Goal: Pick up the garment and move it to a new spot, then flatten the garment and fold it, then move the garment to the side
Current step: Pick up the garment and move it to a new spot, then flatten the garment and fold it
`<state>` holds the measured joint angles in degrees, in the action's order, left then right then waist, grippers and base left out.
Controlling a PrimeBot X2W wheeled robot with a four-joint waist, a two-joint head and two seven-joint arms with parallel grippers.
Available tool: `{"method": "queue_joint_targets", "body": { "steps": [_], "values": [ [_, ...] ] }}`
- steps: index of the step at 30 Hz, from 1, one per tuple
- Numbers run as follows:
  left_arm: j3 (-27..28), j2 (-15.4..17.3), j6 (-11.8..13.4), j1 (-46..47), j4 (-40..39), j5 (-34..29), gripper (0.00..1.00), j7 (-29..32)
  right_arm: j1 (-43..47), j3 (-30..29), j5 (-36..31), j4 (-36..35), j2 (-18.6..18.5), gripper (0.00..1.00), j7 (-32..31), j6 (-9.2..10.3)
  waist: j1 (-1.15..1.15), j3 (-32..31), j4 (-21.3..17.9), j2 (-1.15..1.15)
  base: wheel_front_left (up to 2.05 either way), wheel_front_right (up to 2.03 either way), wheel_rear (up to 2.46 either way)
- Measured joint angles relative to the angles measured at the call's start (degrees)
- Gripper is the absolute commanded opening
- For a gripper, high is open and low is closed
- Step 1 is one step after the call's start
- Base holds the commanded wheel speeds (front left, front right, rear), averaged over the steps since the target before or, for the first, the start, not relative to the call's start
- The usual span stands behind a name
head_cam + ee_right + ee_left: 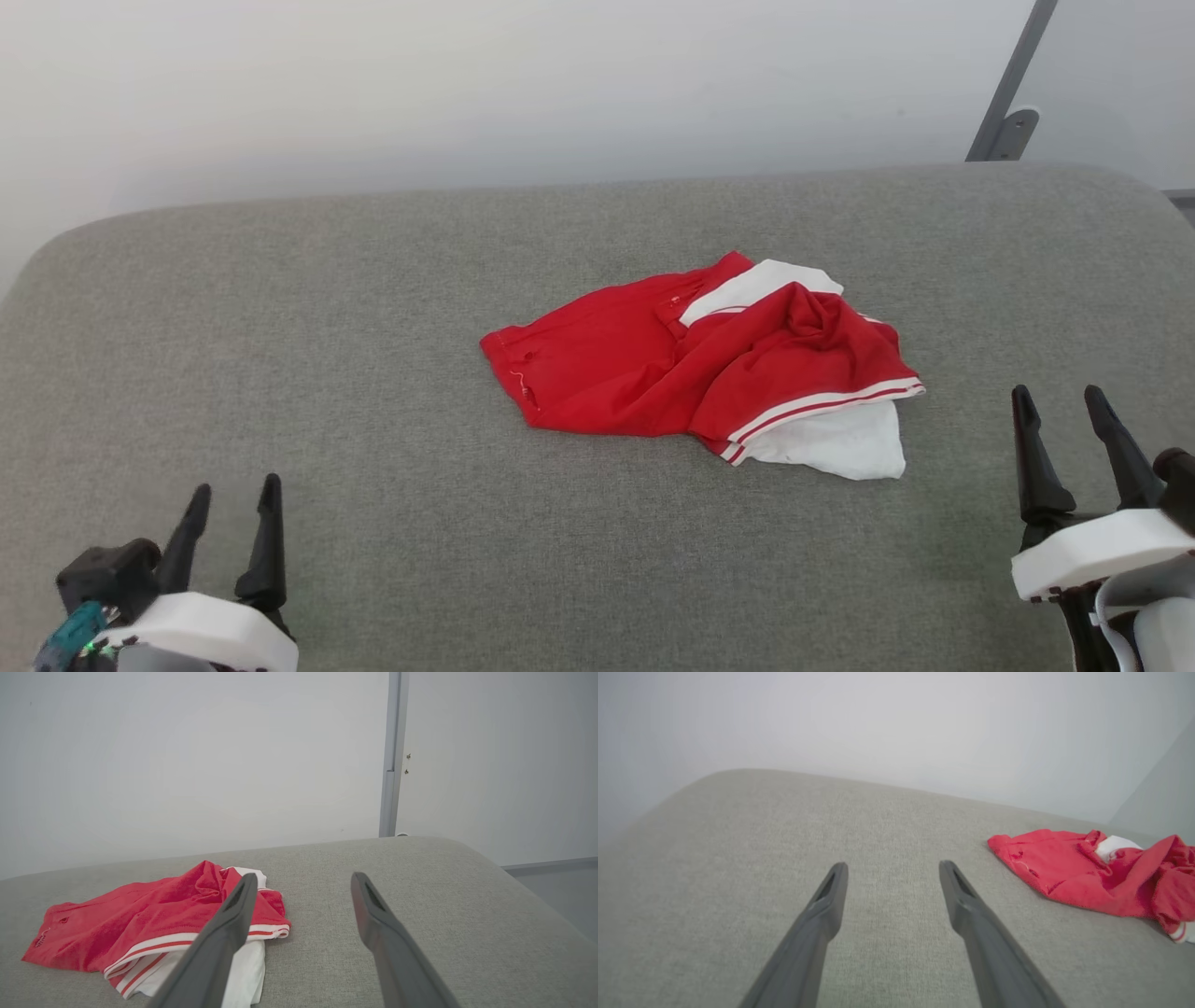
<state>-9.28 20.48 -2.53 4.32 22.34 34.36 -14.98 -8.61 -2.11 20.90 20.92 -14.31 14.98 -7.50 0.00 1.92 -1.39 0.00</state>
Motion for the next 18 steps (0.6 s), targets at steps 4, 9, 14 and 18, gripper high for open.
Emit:
{"method": "queue_joint_targets", "body": {
  "steps": [4,9,14,18],
  "values": [
    [6.06,-2.7,0.02,-3.53,-6.28,-8.65,1.0,0.0,1.02,-0.57,-0.23,-1.6,0.05,1.0,0.0,0.0,0.0,-0.47,-0.34,0.0,0.0,0.0,0.0],
    [10.49,-6.35,-0.55,-7.27,-12.91,-17.02,1.0,0.0,1.83,-1.41,-0.35,-3.9,0.62,1.0,0.0,0.0,0.0,-1.2,-0.69,0.0,0.0,0.0,0.0],
    [12.88,-9.67,-2.29,-9.57,-13.84,-21.19,1.0,0.0,2.18,-1.45,-0.86,-4.85,1.35,1.0,0.0,0.0,0.0,-1.44,-0.73,0.0,0.0,0.0,0.0],
    [14.27,-10.8,-3.12,-9.58,-13.26,-22.23,1.0,0.0,2.27,-1.29,-0.91,-4.61,1.4,1.0,-0.01,0.0,0.0,-1.55,-0.69,0.0,0.0,0.0,0.0]
  ]
}}
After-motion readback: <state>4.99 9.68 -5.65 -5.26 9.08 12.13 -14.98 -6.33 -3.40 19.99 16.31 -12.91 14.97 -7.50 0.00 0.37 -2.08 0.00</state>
